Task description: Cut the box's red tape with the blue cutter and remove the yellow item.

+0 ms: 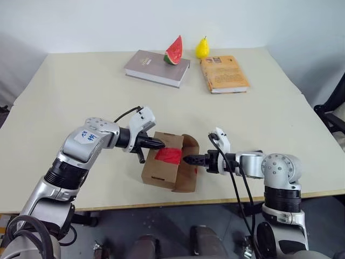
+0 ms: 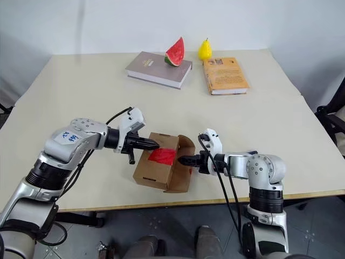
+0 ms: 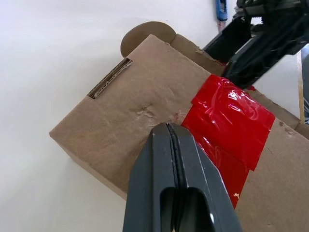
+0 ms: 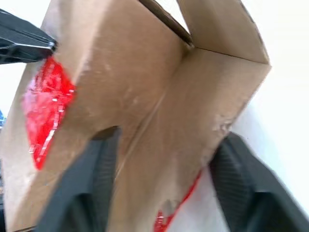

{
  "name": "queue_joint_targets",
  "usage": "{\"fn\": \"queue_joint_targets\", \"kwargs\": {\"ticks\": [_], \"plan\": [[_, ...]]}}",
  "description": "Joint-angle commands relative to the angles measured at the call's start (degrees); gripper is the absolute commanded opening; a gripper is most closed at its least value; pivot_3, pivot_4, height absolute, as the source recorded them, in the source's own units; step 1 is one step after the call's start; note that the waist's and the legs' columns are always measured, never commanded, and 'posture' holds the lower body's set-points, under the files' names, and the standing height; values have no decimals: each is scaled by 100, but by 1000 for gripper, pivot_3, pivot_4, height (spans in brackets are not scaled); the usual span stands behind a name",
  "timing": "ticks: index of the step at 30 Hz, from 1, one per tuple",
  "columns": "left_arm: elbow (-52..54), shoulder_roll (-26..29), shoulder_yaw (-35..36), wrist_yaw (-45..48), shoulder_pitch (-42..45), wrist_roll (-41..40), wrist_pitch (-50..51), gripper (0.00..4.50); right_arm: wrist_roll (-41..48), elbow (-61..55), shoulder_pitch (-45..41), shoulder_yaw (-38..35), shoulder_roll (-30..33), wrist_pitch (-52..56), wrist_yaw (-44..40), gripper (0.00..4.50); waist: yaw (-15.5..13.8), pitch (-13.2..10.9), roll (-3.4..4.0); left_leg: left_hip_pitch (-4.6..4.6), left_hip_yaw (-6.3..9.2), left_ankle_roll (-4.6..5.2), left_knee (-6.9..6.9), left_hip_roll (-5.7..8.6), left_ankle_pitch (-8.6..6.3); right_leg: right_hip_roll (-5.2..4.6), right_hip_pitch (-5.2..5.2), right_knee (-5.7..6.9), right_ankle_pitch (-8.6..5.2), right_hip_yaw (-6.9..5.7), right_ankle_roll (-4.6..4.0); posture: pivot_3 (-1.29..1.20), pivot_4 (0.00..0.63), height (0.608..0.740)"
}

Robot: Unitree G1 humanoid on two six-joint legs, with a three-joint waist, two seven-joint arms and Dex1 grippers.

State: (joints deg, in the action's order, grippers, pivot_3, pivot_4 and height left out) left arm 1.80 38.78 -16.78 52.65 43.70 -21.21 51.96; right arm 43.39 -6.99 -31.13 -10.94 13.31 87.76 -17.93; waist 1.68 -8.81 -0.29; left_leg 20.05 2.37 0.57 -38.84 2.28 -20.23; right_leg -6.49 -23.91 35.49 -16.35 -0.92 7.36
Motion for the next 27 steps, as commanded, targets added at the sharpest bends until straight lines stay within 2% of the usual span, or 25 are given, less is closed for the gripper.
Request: {"fn": "queue_joint_targets", "kwargs": {"ticks": [1, 5, 11, 17, 19, 22, 25, 27], "plan": [[-116, -1, -71, -115, -106, 240, 61, 0, -34, 134, 92, 285, -100, 457, 106, 1268, -2, 0, 1, 1, 0, 0, 1, 0, 0, 0, 0, -2, 0, 0, 0, 0, 150, 740], [-103, -13, -35, -145, -124, 234, 67, 0, 207, 4, 55, 278, -70, 474, 360, 14, -6, -4, 7, 7, 3, -1, 3, 0, 1, -1, -3, -7, 0, -2, 0, 0, 150, 740], [-59, -57, 25, -221, -198, 264, 35, 0, 1025, -104, -13, -65, -212, 474, 1379, 14, -6, -8, 13, 9, 4, -1, 8, 1, 1, -2, -4, -12, 0, -3, 0, 0, 150, 740], [31, -165, 187, -376, -328, 272, -62, 0, 2660, -331, -259, -400, 62, 474, 2786, 14, -17, -28, 45, 20, 6, -2, 10, 2, 3, -5, -8, -25, 0, -3, 0, 0, 150, 740], [31, -232, 278, -443, -347, 267, -131, 0, 3340, -309, -379, -454, 297, 474, 3286, 14, -33, -49, 74, 33, 6, 3, 9, 5, 6, -6, -10, -43, 0, -3, 0, 0, 150, 740], [-23, -320, 352, -538, -342, 295, -259, 0, 4476, -152, -616, -350, 860, 390, 4032, 14, -79, -51, 78, 64, 13, 5, 6, 13, 9, -11, -38, -43, 3, -3, 6, 0, 150, 740], [-103, -408, 396, -601, -317, 346, -410, 0, 6226, -2, -755, 416, 1835, -536, 5086, 14, -147, -52, 79, 115, 24, 4, -10, 13, 11, -11, -76, -38, 8, -19, 12, 0, 150, 740], [-188, -491, 448, -659, -281, 366, -494, 0, 6875, 22, -998, 825, 2402, -983, 5388, 14, -165, -56, 79, 120, 29, 5, -10, 16, 10, -13, -74, -51, 8, -29, 14, 0, 150, 740]]}}
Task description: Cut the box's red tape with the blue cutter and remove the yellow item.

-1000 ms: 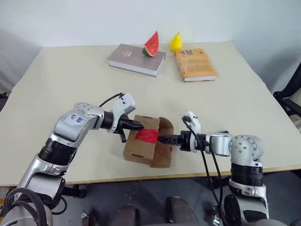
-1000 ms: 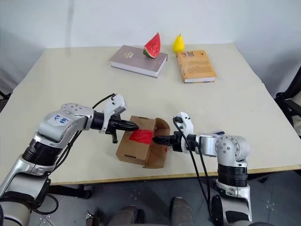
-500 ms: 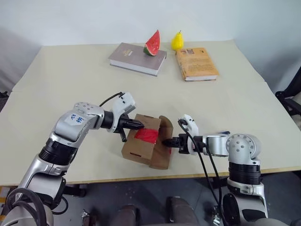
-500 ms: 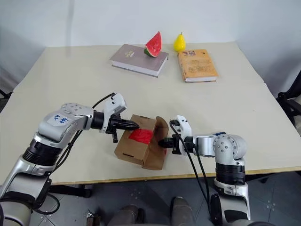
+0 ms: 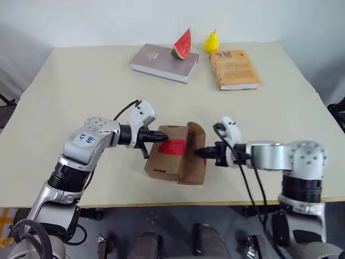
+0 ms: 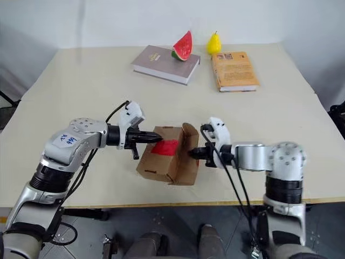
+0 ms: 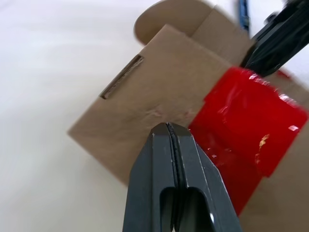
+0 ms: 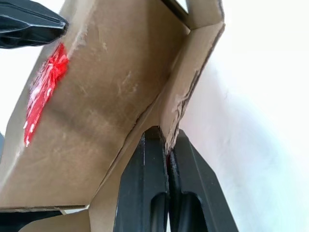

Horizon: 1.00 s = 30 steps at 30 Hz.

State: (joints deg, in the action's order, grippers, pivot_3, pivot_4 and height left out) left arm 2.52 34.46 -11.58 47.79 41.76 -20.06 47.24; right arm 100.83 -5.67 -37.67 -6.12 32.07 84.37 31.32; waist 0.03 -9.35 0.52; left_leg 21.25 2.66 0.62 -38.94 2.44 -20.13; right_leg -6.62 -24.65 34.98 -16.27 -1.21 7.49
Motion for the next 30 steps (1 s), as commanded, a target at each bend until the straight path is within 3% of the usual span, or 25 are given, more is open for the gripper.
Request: {"fn": "queue_joint_targets", "kwargs": {"ticks": [1, 10, 17, 20, 23, 30], "plan": [[-294, -109, -37, -212, -79, 257, -89, 0, 1217, -111, -499, 470, 748, -738, 442, 14, 0, -4, -2, 2, -1, 1, -1, 2, -1, 0, 3, -11, 1, -5, 2, 0, 150, 740], [-349, -454, 184, -423, -80, 348, -384, 0, 1217, 351, -1826, 1183, 1802, -696, -166, 14, -3, -63, -48, 40, -6, 19, -10, 4, -2, 0, -2, -36, 10, -10, 16, 0, 150, 740], [-329, -710, 214, -568, -119, 365, -464, 0, 1217, 796, -2709, 1726, 1988, -482, -200, 14, -15, -68, -48, 55, 5, 17, -1, -1, -5, -2, -13, -50, 11, -36, 18, 0, 150, 740], [-336, -781, 175, -543, -102, 376, -466, 0, 1217, 988, -2935, 1941, 2071, -401, -96, 14, -17, -68, -48, 102, 7, 17, -18, 1, -5, -2, -59, -38, 16, -44, 20, 0, 150, 740], [-282, -719, 185, -462, -103, 371, -431, 0, 1217, 1090, -3045, 2119, 2130, -352, 3, 14, -23, -68, -48, 114, 7, 18, -21, 3, -5, -3, -73, -26, 18, -82, 21, 0, 150, 740], [-98, 205, 847, 580, 193, -413, -8, 0, 1217, 1193, -3151, 2364, 2065, -356, 172, 14, 19, -71, -44, 114, 2, 15, -18, -6, -3, -2, -79, -19, 19, -116, 16, 0, 150, 740]]}}
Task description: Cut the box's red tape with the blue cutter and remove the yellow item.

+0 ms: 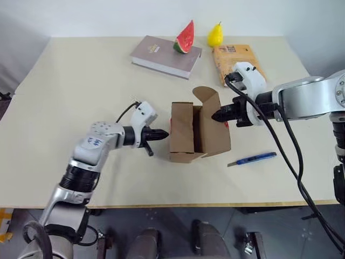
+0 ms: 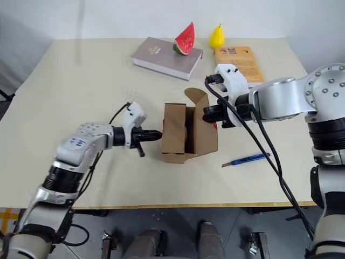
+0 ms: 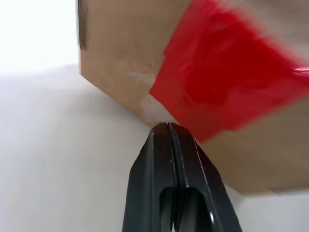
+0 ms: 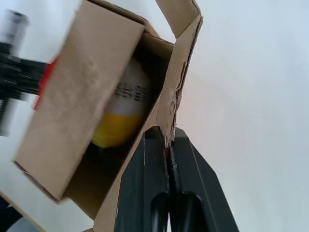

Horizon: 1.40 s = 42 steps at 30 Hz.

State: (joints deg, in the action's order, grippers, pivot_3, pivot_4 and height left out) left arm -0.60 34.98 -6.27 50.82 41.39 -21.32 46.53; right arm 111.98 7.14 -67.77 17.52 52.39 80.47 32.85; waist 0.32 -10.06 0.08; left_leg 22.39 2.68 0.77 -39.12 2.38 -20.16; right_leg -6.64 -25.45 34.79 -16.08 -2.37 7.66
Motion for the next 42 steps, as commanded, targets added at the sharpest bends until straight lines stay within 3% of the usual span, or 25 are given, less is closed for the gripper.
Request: {"fn": "queue_joint_targets", "kwargs": {"ticks": [1, 6, 13, 24, 34, 42], "plan": [[163, 183, 342, 310, 315, -305, 44, 0, 102, -81, -141, 6, 18, 25, 36, 14, -21, 0, 1, 0, 2, -1, -1, 1, 1, 0, 0, 2, 0, -3, 0, 0, 150, 740], [-219, 17, 41, 642, 1058, -141, -370, 0, 102, -3, -202, 35, -72, 20, 85, 14, -76, -2, -2, 4, 7, 5, -10, 19, 3, -1, 2, 10, 1, -30, 2, 0, 150, 740], [-748, -319, -785, 1191, 1261, 307, -974, 0, 102, 8, -204, 38, -112, 1, 148, 14, -29, -2, -2, 3, 4, 12, -7, 28, 1, -8, 2, 18, 3, -47, 4, 0, 150, 740], [-1843, 85, -1749, 1946, 1389, 1702, -2461, 0, 102, -208, -105, -60, 16, -6, 0, 14, -22, -1, 0, -10, -11, 12, -43, 22, 2, -9, 4, 60, 3, -40, 3, 0, 150, 740], [-1195, 444, -1477, 2047, 826, 1760, -2047, 0, 102, -112, 263, -29, 592, -22, 116, 14, -30, 3, 15, -13, -12, 13, -63, 24, 1, -16, 10, 74, 5, -29, 0, 0, 150, 740], [-852, 131, -1243, 1481, 443, 1731, -1614, 0, 91, -176, 813, 87, 185, -311, 348, 14, -84, -6, 3, 42, 38, 16, -95, 34, 2, -54, -4, 68, 8, -34, -4, 0, 150, 740]]}}
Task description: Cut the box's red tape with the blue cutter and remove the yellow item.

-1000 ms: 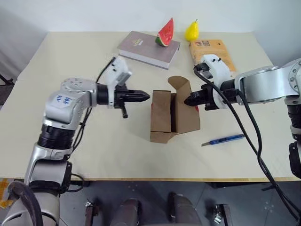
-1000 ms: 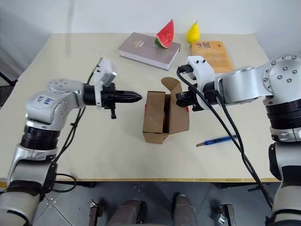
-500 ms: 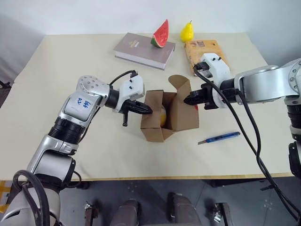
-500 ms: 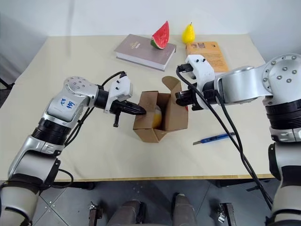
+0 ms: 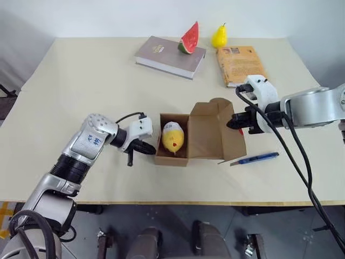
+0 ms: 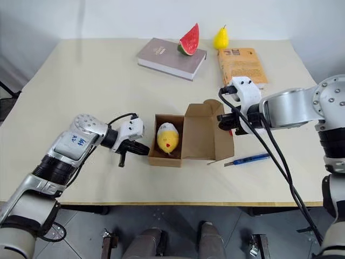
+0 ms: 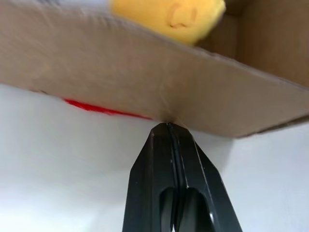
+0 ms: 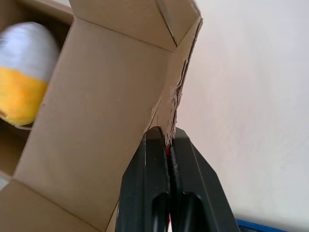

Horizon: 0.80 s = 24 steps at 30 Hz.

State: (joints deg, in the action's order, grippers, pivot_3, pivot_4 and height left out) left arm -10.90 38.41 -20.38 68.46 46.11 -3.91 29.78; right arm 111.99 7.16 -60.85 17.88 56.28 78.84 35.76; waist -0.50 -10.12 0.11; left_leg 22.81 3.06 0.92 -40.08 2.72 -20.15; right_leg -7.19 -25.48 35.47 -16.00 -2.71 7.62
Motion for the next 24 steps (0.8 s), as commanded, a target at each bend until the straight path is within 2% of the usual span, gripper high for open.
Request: {"fn": "queue_joint_targets", "kwargs": {"ticks": [1, 5, 7, 10, 13, 21, 24], "plan": [[155, -285, 172, -356, -27, -8, 71, 0, -11, -217, 200, 64, -315, -155, 24, 14, -2, 0, 0, -1, 0, 0, 0, 1, 0, -3, 0, 3, 0, -11, 0, 0, 150, 740], [106, -430, 187, -465, 18, -6, 197, 0, -1206, -602, 381, -153, -628, -127, -669, 14, 15, 0, 0, -1, -4, 5, 1, 12, 3, 13, -1, 10, 1, -32, 2, 0, 150, 740], [-25, -450, 202, -590, 70, 60, 299, 0, -2369, -1077, 493, -182, -635, -509, -1462, 14, 29, 0, 0, -1, -6, 6, 1, 16, 3, 15, -3, 13, 2, -32, 4, 0, 150, 740], [-236, -422, 229, -769, 142, 179, 327, 0, -3230, -1260, 732, -375, -657, -778, -2225, 593, 33, 0, 0, -2, -7, 11, 0, 25, 5, 18, -3, 15, 4, -33, 8, 0, 150, 740], [-374, -409, 424, -1072, 195, 237, 186, 560, -3940, -1288, 913, -544, -600, -960, -2924, 1560, 35, 0, 0, -3, -9, 20, -1, 35, 11, 12, -3, 16, 9, -29, 16, 0, 150, 740], [-670, -38, 593, -898, 459, 257, 101, 3016, -5625, -1261, 1317, -1031, -235, -1626, -4564, 4372, 46, 0, 0, -5, -14, 28, 0, 53, 15, -4, -4, 19, 12, -28, 22, 0, 150, 740], [-879, 62, 636, -872, 723, 302, -29, 3972, -6173, -1237, 1530, -1256, -17, -1968, -5090, 4500, 41, 0, 0, -6, -14, 29, 0, 58, 16, -7, -4, 21, 12, -29, 23, 0, 150, 740]]}}
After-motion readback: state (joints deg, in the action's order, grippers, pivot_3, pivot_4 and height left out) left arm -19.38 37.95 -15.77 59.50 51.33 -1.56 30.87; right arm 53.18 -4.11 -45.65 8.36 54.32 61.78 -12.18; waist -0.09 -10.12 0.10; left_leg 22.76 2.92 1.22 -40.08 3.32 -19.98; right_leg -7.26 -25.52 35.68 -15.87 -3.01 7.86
